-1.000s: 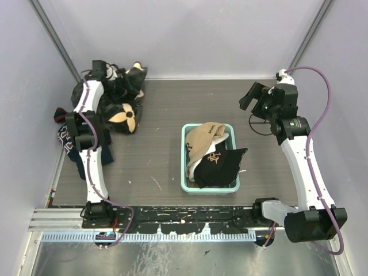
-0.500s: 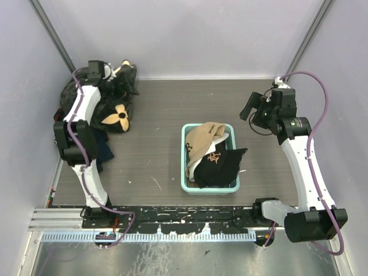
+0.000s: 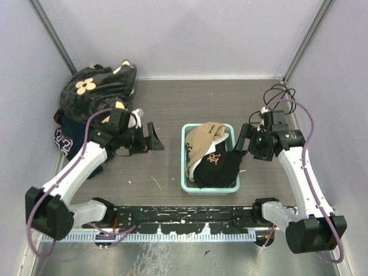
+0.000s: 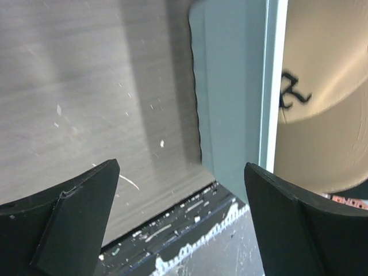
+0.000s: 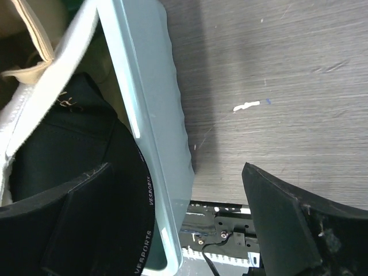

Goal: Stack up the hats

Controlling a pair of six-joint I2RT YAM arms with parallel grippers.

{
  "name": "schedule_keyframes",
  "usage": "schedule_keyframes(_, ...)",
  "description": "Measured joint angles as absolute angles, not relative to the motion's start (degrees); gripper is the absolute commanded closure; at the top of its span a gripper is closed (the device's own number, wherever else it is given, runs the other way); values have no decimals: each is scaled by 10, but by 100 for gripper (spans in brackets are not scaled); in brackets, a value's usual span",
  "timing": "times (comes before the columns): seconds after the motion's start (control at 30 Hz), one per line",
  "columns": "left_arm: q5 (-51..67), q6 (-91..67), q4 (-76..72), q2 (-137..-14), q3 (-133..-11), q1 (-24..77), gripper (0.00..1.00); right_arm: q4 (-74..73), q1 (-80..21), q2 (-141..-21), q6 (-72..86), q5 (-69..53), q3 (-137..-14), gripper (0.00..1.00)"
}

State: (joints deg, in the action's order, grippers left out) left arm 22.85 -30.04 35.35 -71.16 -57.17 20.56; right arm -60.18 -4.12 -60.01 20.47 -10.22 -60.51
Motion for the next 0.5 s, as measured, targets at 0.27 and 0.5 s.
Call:
schedule_keyframes(0.27, 204, -347, 359, -681, -536, 281, 2, -561, -65, -603, 213, -123, -566, 24)
schedule_keyframes(0.5, 193, -355, 357, -719, -564, 312, 2, -519, -116, -641, 222, -116, -561, 46)
